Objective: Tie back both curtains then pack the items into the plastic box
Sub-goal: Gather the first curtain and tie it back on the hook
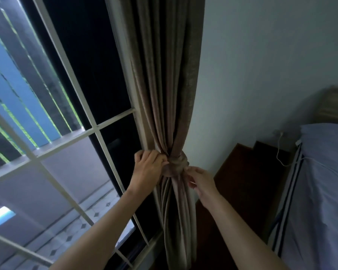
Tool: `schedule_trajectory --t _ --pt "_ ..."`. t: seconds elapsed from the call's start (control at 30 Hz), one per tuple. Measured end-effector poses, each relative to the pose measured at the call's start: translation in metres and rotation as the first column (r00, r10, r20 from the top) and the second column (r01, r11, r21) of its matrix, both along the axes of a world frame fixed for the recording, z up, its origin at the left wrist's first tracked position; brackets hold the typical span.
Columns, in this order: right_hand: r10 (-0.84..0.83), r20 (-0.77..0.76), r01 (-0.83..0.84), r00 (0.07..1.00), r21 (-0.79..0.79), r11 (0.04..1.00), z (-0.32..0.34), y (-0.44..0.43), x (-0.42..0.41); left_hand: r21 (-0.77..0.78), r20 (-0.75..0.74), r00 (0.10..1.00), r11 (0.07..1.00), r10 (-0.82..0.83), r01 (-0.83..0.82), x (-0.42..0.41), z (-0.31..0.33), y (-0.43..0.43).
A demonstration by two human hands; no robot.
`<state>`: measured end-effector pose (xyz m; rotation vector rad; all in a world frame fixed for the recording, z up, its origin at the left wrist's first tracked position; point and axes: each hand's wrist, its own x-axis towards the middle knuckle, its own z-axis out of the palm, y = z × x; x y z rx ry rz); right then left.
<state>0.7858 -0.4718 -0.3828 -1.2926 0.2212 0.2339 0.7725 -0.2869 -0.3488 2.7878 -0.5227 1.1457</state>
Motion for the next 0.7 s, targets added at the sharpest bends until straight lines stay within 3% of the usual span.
schedule_trajectory --t 0.13,0.23,0.33,0.47,0.57,0.7 --pt "0.076 0.094 -0.055 0.993 -0.208 0.977 -0.016 0.004 -0.014 -0.055 -0.013 0.999 0.997 0.047 -0.047 0.006 0.009 0.010" --pt "0.181 0.237 -0.053 0.955 -0.461 0.886 -0.020 0.014 -0.021 -0.112 -0.008 1.000 0.993 0.019 -0.020 0.007 0.010 0.004" --pt "0.172 0.383 0.098 0.908 -0.591 0.801 -0.025 0.020 -0.017 -0.109 -0.006 1.000 0.994 0.005 -0.005 0.007 0.010 0.002" --pt "0.245 0.492 0.280 0.836 -0.765 0.580 -0.036 0.019 -0.011 -0.091 0.007 1.000 0.996 0.005 -0.004 0.006 0.009 0.005" --pt "0.302 0.514 0.333 0.803 -0.807 0.488 -0.043 0.017 -0.011 -0.043 0.001 1.000 0.999 0.022 -0.022 0.005 0.006 0.005" --pt "0.247 0.540 0.349 0.805 -0.767 0.538 -0.048 0.010 -0.012 0.007 -0.039 0.998 0.999 0.051 -0.050 0.002 0.003 -0.004"
